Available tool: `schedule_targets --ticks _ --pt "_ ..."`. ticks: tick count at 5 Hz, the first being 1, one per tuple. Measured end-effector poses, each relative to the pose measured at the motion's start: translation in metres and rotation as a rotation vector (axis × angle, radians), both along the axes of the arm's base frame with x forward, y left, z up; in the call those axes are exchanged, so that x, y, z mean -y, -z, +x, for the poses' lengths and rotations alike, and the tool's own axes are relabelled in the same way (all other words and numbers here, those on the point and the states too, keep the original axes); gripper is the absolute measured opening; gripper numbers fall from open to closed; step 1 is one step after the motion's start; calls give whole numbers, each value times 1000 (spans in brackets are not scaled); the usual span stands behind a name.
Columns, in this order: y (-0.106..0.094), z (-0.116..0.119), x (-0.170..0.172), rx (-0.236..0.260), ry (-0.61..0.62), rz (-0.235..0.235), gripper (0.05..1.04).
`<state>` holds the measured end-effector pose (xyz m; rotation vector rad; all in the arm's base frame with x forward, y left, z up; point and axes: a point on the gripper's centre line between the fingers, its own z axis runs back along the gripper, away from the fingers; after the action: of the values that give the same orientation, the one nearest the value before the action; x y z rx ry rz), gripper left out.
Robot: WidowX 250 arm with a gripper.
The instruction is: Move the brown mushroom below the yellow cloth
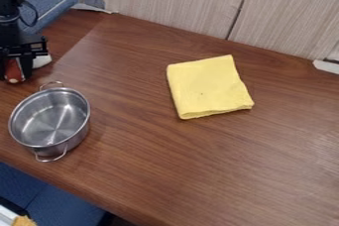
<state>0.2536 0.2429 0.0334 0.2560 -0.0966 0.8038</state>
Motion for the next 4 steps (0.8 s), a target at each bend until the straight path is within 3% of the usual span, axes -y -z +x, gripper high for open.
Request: schedule_targets --ticks 1,2,3,4 --pt "-5 0 6 16 5 -26 512" --pt "-15 1 9 34 14 -23 512" --pt "-35 10 24 78 73 4 512" --pt "-58 16 43 135 107 -34 512"
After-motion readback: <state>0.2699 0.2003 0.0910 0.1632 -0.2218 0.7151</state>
